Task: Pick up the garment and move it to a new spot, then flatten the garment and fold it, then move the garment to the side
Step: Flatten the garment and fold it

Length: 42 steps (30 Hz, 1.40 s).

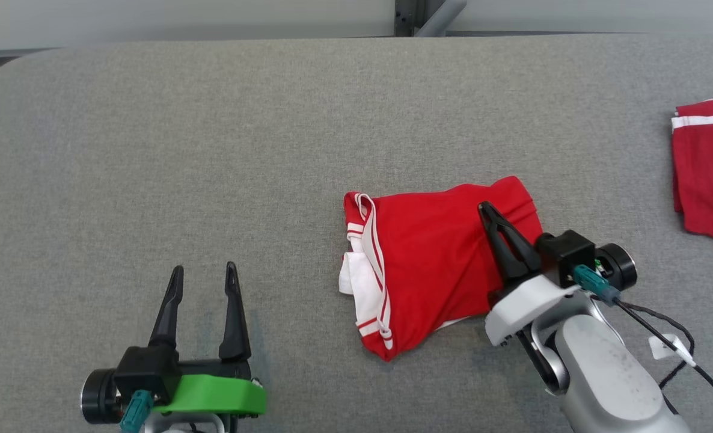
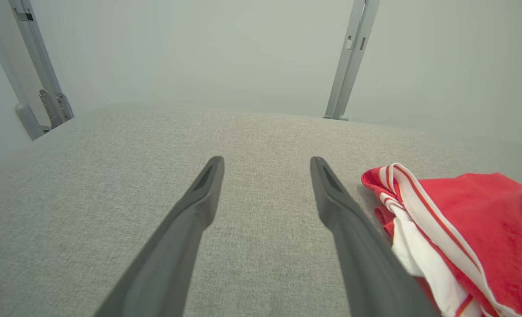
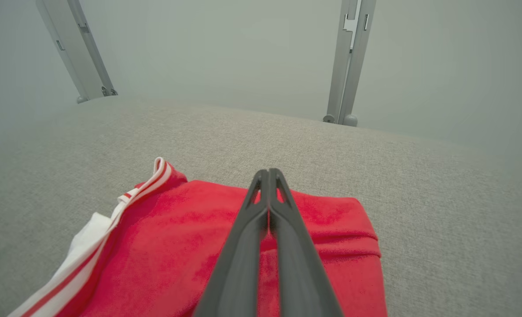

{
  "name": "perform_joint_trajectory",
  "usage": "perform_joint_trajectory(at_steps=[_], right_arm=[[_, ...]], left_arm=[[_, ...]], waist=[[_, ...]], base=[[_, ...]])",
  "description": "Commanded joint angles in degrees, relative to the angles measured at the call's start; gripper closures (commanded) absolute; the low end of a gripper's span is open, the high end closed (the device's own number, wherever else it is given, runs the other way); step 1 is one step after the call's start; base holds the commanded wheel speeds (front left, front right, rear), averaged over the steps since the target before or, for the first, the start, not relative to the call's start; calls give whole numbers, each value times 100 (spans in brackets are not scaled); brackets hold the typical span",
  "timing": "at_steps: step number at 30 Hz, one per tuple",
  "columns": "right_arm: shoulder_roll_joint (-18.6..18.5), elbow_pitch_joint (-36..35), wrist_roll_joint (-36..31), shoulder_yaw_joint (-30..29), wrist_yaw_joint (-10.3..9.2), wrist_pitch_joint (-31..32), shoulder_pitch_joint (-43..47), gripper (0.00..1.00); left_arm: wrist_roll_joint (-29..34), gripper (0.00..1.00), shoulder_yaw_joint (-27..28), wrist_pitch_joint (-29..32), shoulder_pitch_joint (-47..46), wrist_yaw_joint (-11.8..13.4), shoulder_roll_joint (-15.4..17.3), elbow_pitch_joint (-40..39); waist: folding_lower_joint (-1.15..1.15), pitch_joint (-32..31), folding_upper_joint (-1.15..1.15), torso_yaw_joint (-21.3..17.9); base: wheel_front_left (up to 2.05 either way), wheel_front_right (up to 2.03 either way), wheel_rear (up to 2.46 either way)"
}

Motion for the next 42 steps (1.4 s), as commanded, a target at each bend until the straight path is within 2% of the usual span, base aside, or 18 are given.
perform_joint_trajectory(at_steps=[1, 12, 25, 32, 39, 42], right_arm=[[-28, 224, -29, 199, -7, -11, -243, 100], [208, 1625, 274, 1278, -7, -11, -1255, 100], [327, 2198, 605, 2214, -4, -11, -1688, 100], [327, 2197, 831, 2732, -5, -12, -1557, 100], [322, 1766, 920, 2742, -5, -12, -1343, 100], [194, 1464, 896, 2625, -5, -12, -1114, 100]], left_arm=[[-13, 0, -36, -15, -171, 0, 11, -38], [-307, 0, -294, -15, -516, 101, 11, -83], [-494, 0, -557, -15, -538, 136, 11, -72], [-504, 0, -450, -15, -383, 172, 11, -77], [-475, 0, -308, -15, -213, 179, 11, -41], [-473, 0, -208, -15, -84, 178, 12, -32]], waist=[[0, 334, 7, 250], [0, 760, 7, 594], [0, 705, 7, 795], [0, 562, 7, 737], [0, 318, 7, 535], [0, 138, 7, 402]], base=[[0, 0, 0], [0, 0, 0], [0, 0, 0], [0, 0, 0], [0, 0, 0], [0, 0, 0]])
